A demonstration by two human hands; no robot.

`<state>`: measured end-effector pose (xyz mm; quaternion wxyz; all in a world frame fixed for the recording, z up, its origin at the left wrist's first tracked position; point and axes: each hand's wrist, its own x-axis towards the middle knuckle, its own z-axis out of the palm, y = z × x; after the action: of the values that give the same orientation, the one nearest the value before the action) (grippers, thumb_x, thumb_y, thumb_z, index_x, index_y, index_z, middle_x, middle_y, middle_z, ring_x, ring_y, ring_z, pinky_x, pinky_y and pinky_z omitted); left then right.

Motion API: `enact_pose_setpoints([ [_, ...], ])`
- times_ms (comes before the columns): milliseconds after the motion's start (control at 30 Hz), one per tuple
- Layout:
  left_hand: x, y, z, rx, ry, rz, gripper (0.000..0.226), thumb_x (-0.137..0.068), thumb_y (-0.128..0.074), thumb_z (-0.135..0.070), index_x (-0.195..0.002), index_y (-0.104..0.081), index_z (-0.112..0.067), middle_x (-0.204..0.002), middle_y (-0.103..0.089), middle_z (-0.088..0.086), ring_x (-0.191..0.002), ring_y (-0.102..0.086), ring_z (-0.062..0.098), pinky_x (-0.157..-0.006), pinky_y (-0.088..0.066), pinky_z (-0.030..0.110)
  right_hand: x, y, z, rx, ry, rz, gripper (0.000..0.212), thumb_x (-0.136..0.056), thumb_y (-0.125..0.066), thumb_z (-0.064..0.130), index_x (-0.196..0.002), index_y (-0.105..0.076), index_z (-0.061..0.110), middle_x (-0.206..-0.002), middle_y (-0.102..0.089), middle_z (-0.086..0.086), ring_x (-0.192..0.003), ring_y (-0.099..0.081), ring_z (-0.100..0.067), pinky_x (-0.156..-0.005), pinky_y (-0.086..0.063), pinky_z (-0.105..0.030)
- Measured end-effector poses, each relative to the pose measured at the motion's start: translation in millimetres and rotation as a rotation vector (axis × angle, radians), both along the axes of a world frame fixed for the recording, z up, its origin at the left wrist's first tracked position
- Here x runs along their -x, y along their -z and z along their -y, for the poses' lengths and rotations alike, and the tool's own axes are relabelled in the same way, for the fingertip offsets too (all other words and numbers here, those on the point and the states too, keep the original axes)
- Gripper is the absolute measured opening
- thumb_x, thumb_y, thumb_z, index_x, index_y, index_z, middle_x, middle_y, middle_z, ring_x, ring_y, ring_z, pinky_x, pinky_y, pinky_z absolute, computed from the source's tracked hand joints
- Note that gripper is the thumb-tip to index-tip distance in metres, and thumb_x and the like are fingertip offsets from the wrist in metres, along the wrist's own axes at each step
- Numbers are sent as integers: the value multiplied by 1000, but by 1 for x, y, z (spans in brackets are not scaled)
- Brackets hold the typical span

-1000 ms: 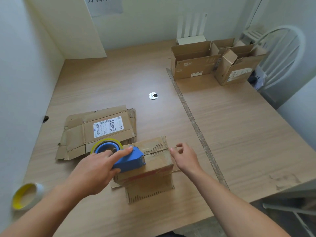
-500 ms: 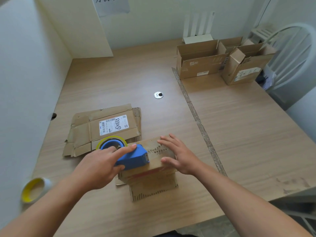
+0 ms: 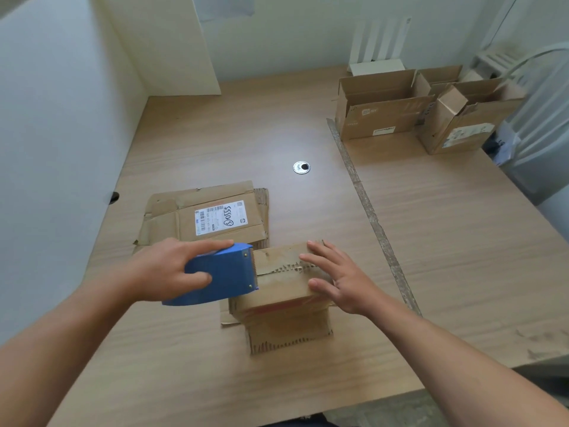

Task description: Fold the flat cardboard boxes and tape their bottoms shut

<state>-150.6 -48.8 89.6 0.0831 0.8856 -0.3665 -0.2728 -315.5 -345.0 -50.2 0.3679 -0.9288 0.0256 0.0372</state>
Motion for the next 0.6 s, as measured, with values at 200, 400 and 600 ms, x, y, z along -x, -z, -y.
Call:
enact_pose_setpoints([
  [200, -13, -4, -3, -2, 5, -176, 61, -71, -49, -49, -128, -36, -69, -126, -58, -16, -101, -57, 4, -85, -53, 31, 0, -12, 1, 251, -69, -101, 49, -81, -1, 86, -130, 3, 81, -151, 16, 44, -148, 12, 3, -124, -3, -40],
  [400, -33, 3, -18, -11, 43, -221, 58, -70, -52, -48, -121, -38, -73, -138, -50, -23, -115, -52, 4, -95, -46, 30, 3, -25, -3, 398, -84, -214, 49, -84, 1, 77, -130, 17, 77, -149, 28, 41, -148, 14, 0, -123, 7, -44],
  [600, -57, 7, -37, -45, 47, -313, 63, -69, -56, -48, -126, -42, -71, -132, -44, -41, -121, -46, -8, -98, -38, 22, 1, -30, -7, 439, -83, -254, 49, -84, 2, 76, -129, 22, 76, -146, 33, 41, -150, 12, -4, -123, 7, -45],
])
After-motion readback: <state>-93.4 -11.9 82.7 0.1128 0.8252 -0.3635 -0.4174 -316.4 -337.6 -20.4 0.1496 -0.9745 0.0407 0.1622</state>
